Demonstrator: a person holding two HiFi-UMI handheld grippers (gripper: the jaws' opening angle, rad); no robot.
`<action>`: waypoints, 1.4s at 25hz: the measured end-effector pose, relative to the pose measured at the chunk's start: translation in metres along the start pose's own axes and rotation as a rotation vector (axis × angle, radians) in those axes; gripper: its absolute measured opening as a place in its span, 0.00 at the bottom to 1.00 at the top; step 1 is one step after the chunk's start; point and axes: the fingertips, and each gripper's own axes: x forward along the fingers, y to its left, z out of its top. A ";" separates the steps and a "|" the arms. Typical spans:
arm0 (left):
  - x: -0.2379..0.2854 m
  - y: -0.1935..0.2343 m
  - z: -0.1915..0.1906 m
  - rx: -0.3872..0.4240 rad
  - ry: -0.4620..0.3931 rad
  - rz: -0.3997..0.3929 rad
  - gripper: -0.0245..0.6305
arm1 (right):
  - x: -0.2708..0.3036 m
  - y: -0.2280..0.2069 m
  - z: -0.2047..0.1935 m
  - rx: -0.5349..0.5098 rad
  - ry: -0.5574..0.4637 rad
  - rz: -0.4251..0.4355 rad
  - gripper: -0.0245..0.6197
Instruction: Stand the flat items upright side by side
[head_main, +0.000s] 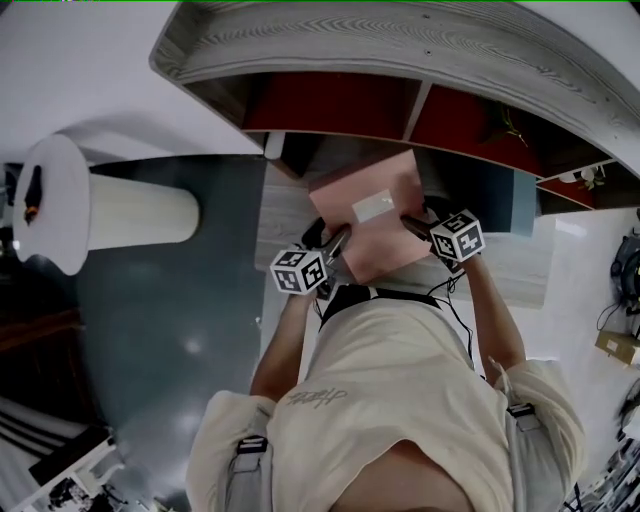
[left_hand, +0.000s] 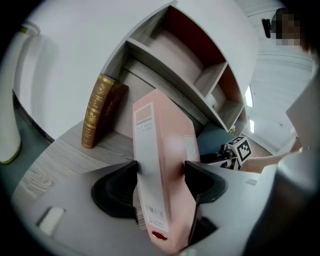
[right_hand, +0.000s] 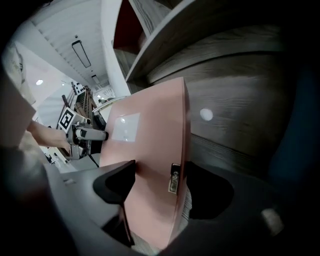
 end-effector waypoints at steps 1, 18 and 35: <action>-0.003 -0.004 0.003 0.013 -0.009 -0.016 0.50 | -0.004 0.002 0.001 -0.013 -0.011 -0.009 0.53; -0.042 -0.051 0.020 0.250 -0.088 -0.171 0.49 | -0.048 0.023 -0.010 -0.160 -0.147 -0.131 0.46; -0.032 -0.064 -0.027 0.518 0.006 -0.279 0.70 | -0.067 0.040 -0.040 -0.116 -0.088 -0.272 0.47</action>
